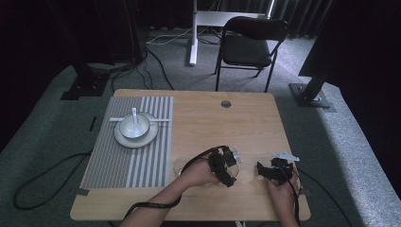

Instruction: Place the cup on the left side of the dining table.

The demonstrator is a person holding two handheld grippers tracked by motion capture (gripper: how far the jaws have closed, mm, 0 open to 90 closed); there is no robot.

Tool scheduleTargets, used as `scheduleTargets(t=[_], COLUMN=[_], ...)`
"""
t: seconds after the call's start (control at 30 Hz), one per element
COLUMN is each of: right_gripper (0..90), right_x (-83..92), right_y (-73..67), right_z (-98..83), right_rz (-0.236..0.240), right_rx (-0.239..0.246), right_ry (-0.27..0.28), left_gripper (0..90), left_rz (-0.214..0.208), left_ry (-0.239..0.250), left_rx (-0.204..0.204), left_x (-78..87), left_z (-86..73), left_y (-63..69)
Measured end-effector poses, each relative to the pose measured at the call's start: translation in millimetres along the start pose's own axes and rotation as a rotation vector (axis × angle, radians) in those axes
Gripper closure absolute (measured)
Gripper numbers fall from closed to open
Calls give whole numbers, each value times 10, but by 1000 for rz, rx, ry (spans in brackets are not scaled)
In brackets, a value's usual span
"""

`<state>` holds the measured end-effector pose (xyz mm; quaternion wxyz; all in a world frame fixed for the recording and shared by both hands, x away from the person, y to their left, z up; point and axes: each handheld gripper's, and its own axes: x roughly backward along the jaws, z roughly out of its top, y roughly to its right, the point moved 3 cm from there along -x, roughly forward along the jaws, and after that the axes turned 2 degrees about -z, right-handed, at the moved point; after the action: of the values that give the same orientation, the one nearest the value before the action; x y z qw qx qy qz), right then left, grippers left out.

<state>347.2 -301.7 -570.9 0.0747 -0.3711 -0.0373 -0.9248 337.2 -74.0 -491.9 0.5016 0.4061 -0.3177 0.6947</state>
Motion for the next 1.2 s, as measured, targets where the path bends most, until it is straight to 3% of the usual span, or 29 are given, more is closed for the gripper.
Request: scheduleTargets(t=[0.63, 0.73, 1.07, 1.2], right_gripper=[133, 134, 135, 136], right_x=[1, 2, 3, 3], right_y=[1, 2, 3, 4], right_z=[0, 0, 0, 0], right_rz=[-2, -2, -2, -2], right_rx=[-3, -3, -1, -2], right_ry=[2, 2, 1, 3], left_gripper=[184, 185, 185, 185], left_rz=[-6, -5, 38, 47], left_ry=[24, 38, 41, 52], left_rx=[8, 37, 45, 74], left_x=[12, 54, 134, 195], left_z=[72, 83, 88, 61], left_y=[-40, -90, -253, -348])
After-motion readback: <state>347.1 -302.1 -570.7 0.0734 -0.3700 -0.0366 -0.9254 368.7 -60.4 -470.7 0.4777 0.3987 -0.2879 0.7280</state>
